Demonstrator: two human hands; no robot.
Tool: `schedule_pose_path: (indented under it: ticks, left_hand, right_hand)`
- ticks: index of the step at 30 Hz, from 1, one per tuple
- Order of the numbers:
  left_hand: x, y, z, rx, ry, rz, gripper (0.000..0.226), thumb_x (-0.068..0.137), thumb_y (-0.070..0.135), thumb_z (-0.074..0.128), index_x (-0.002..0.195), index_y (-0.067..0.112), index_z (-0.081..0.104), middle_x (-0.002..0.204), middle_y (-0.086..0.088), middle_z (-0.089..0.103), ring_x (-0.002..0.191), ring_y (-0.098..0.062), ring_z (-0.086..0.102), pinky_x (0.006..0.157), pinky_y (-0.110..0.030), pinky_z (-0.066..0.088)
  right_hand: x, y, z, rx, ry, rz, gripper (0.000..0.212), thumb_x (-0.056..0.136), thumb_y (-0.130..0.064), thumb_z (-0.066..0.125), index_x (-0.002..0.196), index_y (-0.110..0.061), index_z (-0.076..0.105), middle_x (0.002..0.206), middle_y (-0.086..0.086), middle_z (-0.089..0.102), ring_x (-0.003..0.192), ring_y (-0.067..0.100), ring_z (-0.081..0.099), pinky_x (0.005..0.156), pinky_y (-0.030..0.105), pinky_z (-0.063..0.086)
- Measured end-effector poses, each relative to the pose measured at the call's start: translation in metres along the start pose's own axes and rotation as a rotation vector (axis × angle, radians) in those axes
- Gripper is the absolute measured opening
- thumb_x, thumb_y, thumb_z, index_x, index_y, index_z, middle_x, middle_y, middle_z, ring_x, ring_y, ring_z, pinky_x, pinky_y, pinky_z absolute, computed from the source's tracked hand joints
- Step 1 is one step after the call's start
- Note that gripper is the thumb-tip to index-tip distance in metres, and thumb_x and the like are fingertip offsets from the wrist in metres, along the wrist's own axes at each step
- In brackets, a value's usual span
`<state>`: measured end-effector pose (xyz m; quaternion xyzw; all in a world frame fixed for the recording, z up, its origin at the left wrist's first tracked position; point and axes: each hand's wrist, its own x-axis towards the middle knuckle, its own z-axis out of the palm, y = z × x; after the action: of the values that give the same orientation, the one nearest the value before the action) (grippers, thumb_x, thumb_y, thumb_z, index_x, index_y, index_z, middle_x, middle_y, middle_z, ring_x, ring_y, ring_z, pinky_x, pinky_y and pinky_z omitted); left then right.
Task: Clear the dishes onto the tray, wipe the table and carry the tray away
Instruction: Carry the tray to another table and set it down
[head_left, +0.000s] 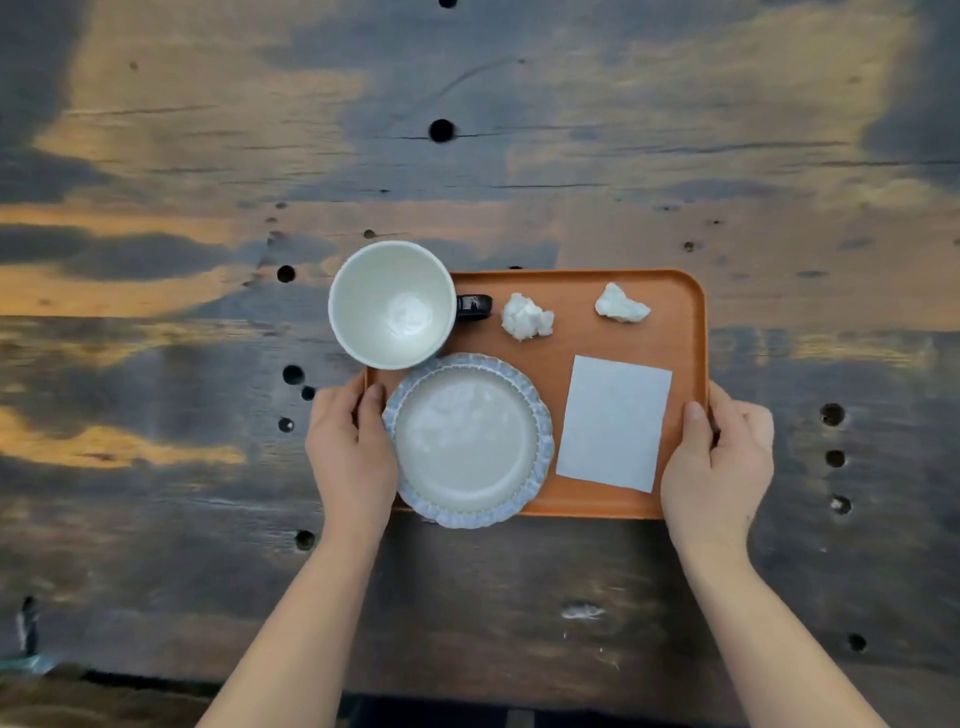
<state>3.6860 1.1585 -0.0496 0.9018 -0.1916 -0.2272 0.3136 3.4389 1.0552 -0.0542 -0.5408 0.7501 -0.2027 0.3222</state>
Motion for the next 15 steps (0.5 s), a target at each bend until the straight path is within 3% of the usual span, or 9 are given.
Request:
schedule_pose_path:
  ticks: [2,8,15]
  left_hand:
    - [0.006,0.003,0.003,0.002,0.019,0.002,0.026,0.105,0.013,0.051,0.117,0.005,0.072,0.101,-0.007,0.061,0.087,0.000,0.051,0.074,0.003,0.034]
    - [0.008,0.005,0.011,-0.067,0.140,0.008,0.024,0.100,0.010,0.060,0.120,0.009,0.074,0.106,-0.003,0.065,0.090,0.016,0.056,0.079,0.005,0.035]
    - [0.007,0.001,0.015,-0.113,0.233,0.029,0.021,0.096,0.007,0.067,0.114,0.007,0.077,0.097,0.001,0.061,0.086,0.015,0.058,0.079,0.002,0.040]
  right_hand:
    - [0.005,-0.001,0.006,0.007,0.026,-0.024,0.034,0.103,-0.018,0.047,0.133,-0.008,0.060,0.105,-0.002,0.048,0.097,0.008,0.049,0.087,0.020,0.038]
    - [0.007,0.008,0.016,0.007,0.091,-0.104,0.036,0.102,-0.017,0.050,0.136,-0.012,0.059,0.101,-0.002,0.047,0.100,0.023,0.054,0.093,0.040,0.049]
    - [0.006,0.006,0.017,-0.028,0.103,-0.106,0.038,0.102,-0.017,0.051,0.140,-0.015,0.055,0.104,-0.003,0.045,0.104,0.023,0.053,0.090,0.030,0.045]
